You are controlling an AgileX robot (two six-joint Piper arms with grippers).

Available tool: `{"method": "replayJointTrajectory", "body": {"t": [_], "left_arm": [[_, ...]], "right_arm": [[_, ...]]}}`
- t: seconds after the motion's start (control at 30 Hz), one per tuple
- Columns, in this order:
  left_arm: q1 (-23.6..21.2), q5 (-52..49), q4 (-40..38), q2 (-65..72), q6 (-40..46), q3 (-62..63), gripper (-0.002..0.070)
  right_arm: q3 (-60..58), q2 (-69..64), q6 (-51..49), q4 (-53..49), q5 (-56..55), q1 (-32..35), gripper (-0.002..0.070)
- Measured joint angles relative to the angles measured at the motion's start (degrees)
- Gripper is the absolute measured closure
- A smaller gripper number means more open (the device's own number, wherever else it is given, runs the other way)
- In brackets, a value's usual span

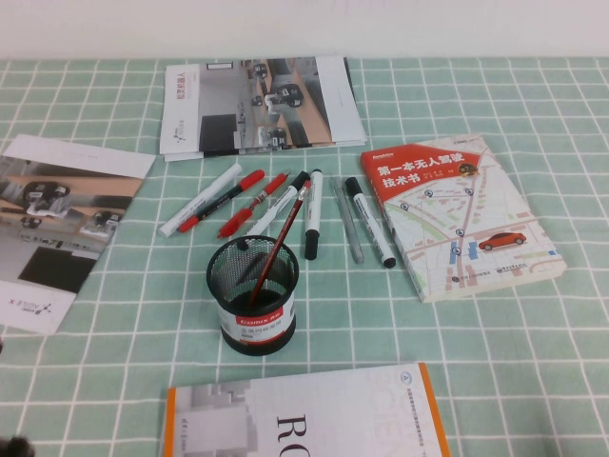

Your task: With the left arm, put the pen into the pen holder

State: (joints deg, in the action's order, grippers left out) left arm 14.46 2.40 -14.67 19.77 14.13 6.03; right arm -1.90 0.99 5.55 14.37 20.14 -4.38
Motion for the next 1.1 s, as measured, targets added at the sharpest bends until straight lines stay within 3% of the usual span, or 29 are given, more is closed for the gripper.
{"method": "replayJointTrajectory", "body": {"t": [0.37, 0.7, 1.1], "left_arm": [[-1.0, -7.3, 9.1, -19.6, -8.1, -7.5, 0.0678], [-1.2, -22.3, 12.0, -20.2, -12.3, -7.5, 0.0678], [-1.6, -23.9, 14.7, -20.2, -13.2, -7.3, 0.0678]], "right_arm": [[0.0, 0.0, 0.0, 0.0, 0.0, 0.0, 0.0696], [0.0, 0.0, 0.0, 0.0, 0.0, 0.0, 0.0696], [0.0, 0.0, 0.0, 0.0, 0.0, 0.0, 0.0696]]}}
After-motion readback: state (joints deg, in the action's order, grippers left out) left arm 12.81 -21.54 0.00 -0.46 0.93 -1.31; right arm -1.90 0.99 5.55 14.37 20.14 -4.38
